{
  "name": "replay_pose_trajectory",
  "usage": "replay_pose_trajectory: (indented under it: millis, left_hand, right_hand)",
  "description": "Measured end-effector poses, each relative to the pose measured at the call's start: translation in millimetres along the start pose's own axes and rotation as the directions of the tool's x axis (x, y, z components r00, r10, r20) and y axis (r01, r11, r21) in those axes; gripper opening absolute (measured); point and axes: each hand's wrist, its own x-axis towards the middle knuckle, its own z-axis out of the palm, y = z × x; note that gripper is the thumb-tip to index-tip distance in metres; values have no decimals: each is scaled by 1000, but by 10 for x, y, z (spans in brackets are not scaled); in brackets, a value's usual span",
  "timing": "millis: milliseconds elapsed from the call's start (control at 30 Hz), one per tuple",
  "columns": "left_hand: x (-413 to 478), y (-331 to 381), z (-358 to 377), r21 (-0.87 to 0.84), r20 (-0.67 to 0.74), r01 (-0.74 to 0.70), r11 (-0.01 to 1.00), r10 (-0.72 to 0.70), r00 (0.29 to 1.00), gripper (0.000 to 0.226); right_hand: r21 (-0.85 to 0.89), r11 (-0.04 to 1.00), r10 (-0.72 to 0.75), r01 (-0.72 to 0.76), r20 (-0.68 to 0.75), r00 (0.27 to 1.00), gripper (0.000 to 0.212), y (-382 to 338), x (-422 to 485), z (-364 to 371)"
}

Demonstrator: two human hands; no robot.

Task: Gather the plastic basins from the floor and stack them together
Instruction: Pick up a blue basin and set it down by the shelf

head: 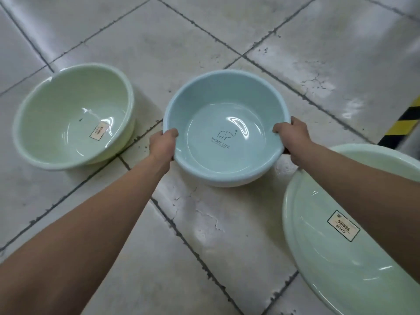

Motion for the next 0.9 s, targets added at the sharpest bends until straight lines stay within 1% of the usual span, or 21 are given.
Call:
replay_pose_trajectory:
  millis: [67,167,333,433,533,667,733,800,900]
  left_hand:
    - [-71,51,13,-8,53,70,998,-69,996,22]
    - [-258,105,-142,24,78,79,997,-81,994,28]
    - [-682,164,-567,20,106,10,1000,-12,994,31]
    - [-1054,337,-840,-22,83,-75,997,77,994,30]
    - [-1505,509,-1034,-11,120,-168,986,168,978,32]
    - [-2252,666,-1043,23,232,-294,956,281,931,23]
    - [-2710,662,-929,27,316,-349,937,323,892,13]
    - [-3180,574,-750,29,410,-382,924,337,847,2]
    - [-3893,278,-383,13,586,-393,919,312,748,5]
  right_hand:
    - [49,999,25,-24,-15,1000,28,23,-68,-28]
    - [119,993,-16,16,0,1000,29,17,-266,-9]
    - [139,973,-197,185,78,977,44,47,-976,-113]
    - [198,942,-290,271,73,954,51,79,-1487,-242]
    - [265,912,-325,312,5,946,47,116,-2038,-502]
    - [344,871,-309,350,-169,936,37,221,-2793,-1092]
    - [373,854,-279,362,-259,925,38,387,-3171,-1465]
    - [387,845,-231,370,-359,904,41,666,-3554,-1877]
    - [387,845,-129,369,-521,844,42,1244,-4192,-2525]
